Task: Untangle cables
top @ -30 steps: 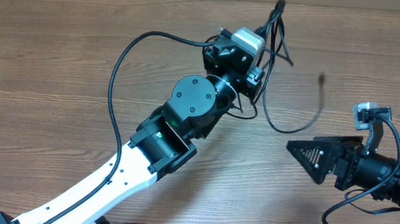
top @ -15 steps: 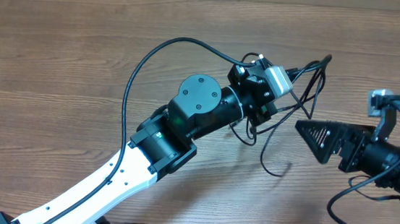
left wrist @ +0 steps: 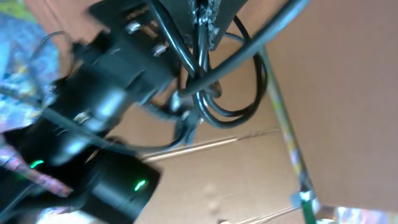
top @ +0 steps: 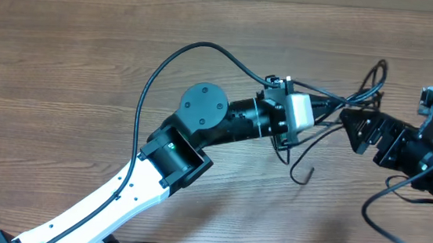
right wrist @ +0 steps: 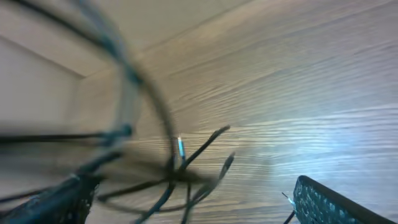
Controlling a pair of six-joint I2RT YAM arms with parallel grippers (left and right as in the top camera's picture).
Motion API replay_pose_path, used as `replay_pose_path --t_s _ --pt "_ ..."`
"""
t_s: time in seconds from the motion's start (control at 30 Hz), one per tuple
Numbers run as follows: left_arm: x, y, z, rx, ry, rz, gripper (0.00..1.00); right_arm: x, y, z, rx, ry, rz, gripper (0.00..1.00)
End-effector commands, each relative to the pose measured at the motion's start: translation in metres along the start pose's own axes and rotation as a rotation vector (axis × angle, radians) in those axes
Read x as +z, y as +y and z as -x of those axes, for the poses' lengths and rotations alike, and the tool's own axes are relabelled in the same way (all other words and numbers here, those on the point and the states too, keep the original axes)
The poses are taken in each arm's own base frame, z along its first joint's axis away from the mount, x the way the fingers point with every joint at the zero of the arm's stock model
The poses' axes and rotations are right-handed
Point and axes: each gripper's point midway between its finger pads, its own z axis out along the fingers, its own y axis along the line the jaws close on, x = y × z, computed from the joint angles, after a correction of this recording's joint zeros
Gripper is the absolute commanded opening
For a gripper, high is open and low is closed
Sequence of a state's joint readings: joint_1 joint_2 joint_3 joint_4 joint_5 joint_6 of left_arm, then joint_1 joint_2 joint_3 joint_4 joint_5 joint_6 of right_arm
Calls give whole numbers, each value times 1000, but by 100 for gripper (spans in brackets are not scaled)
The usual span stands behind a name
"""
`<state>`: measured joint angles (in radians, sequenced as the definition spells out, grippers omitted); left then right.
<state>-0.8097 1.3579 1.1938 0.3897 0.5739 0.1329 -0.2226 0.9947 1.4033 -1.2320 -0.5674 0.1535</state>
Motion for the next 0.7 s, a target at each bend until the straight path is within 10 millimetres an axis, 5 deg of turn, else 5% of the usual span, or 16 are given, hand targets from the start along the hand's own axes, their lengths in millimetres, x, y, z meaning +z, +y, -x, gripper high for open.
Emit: replay_pose_path --t_s 0.0,0.27,0.57,0.67 --pt "-6 -6 24 7 -53 -54 4 7 -13 6 15 3 -58 100" --pt "-13 2 54 -89 -155 -39 4 18 -15 10 18 27 -31 100" --pt "-21 -7 86 -60 -272 -91 4 35 -75 10 71 85 -305 100" --pt "-27 5 88 -48 -275 -50 4 40 -87 6 89 123 -351 100"
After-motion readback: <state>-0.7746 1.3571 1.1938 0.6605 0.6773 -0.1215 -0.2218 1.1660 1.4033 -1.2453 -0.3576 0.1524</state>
